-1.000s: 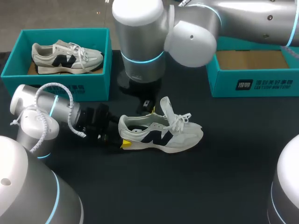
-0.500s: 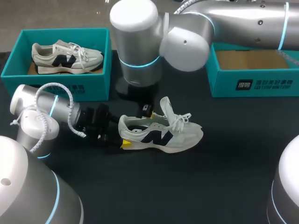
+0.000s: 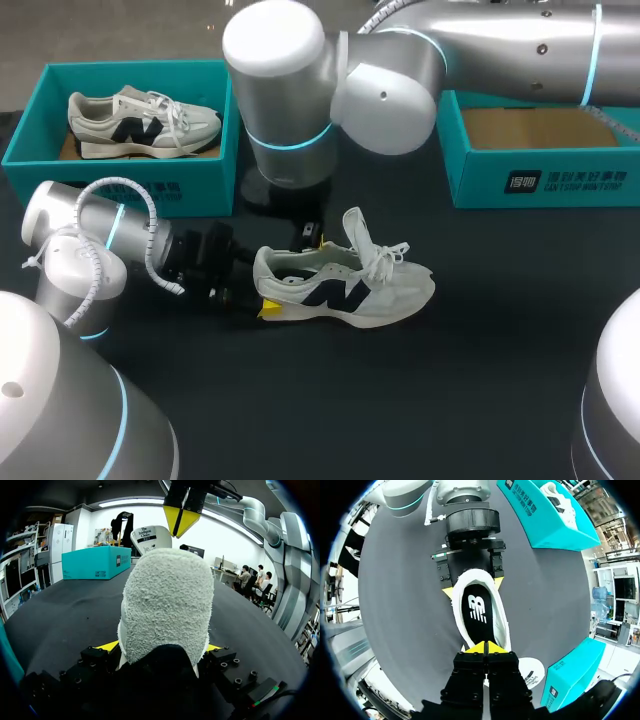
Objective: Take the shoe out of the shoebox, open the shoe tongue, remove and reinsert the insole, then place the shoe into the shoebox
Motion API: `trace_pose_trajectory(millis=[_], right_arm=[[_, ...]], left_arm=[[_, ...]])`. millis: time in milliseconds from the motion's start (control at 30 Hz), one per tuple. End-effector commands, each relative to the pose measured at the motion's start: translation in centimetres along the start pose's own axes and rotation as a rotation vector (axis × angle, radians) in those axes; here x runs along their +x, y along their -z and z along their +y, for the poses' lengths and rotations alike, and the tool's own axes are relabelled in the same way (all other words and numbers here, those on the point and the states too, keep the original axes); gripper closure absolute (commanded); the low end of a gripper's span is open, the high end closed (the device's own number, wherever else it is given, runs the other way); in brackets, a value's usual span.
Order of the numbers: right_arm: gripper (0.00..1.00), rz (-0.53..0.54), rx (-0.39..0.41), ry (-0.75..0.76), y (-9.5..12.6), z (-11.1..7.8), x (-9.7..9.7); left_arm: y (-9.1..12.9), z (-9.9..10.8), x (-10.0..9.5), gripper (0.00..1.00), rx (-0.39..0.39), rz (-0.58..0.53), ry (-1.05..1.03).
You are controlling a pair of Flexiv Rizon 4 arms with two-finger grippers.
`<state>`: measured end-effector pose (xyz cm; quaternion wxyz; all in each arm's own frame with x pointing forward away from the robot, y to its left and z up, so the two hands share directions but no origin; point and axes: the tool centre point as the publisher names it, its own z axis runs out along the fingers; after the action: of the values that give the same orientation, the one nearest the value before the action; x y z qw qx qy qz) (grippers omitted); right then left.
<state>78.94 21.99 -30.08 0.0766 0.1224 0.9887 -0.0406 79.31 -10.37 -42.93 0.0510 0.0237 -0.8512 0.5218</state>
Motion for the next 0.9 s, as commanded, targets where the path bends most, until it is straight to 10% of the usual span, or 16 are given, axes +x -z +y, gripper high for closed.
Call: trace_pose_trajectory(millis=[33,900], right_arm=[[1.00,-0.004,0.014,0.027,-0.7,0.5,0.0],[1.00,0.056,0.054,0.101,-5.2,0.1,-1.6]], left_arm=[[-0.2,0.3,0.1,1.00,-0.002,0.001,0.000],[-0.2,0.3,0.1,1.00,-0.002,0.001,0.000]])
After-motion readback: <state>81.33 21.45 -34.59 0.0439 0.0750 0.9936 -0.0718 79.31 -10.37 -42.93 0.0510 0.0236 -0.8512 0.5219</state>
